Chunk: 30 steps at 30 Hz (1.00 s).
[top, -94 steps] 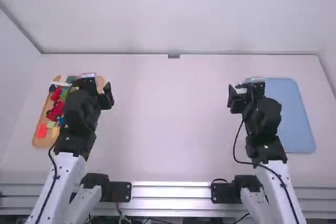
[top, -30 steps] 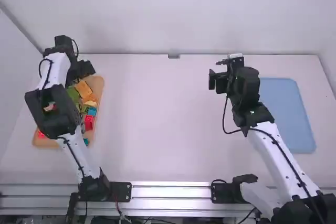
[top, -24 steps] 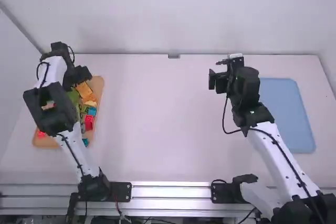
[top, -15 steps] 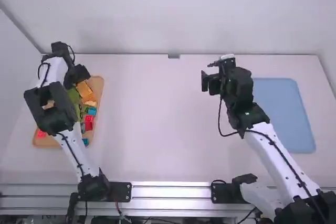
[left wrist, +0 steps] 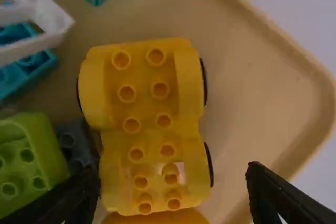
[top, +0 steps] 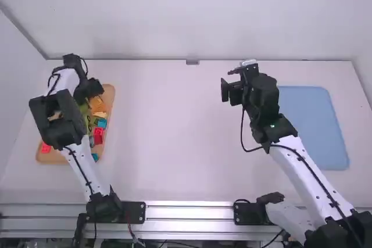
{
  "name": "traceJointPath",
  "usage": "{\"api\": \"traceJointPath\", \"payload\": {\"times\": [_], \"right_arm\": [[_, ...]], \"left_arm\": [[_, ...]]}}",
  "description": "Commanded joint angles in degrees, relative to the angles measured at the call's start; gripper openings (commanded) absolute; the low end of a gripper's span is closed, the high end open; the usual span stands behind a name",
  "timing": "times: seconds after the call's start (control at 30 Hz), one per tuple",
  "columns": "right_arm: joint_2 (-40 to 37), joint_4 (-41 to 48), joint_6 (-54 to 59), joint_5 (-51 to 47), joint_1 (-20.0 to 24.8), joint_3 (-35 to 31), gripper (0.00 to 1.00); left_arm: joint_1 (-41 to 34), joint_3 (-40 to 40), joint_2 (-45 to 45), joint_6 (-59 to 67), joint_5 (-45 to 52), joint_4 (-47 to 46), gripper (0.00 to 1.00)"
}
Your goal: Assemble lego blocks to make yellow taxi
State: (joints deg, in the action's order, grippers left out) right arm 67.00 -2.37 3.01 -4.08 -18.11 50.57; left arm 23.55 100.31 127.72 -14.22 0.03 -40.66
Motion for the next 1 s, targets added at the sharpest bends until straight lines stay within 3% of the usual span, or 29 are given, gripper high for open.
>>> {"api": "traceJointPath", "payload": {"times": [0.0, 0.4, 0.53, 0.6, 0.77, 0.97], "right_arm": [[0.42, 0.02, 0.00, -0.52, -0.33, 2.29, 0.98], [0.42, 0.00, 0.24, -0.48, -0.70, 2.29, 0.98], [0.42, -0.02, 0.22, -0.48, -0.70, 2.29, 0.98], [0.42, -0.02, 0.22, -0.48, -0.70, 2.29, 0.98], [0.42, 0.11, 0.24, -0.48, -0.70, 2.29, 0.99], [0.42, 0.37, 0.22, -0.48, -0.70, 2.29, 0.98]], "left_arm": [[-0.22, -1.81, 0.79, -0.61, 0.39, 0.26, 0.74], [0.04, -7.13, 0.79, -3.15, -0.68, 3.80, 0.75], [0.04, -8.48, 0.79, -3.50, -1.07, 5.33, 0.66], [0.24, -8.52, 0.76, -3.39, -1.11, 6.47, 0.52], [-0.04, -5.42, 0.63, -0.13, -1.14, 5.88, 0.43], [-1.11, 4.96, -0.76, 3.96, -0.98, -5.49, 0.25]]}}
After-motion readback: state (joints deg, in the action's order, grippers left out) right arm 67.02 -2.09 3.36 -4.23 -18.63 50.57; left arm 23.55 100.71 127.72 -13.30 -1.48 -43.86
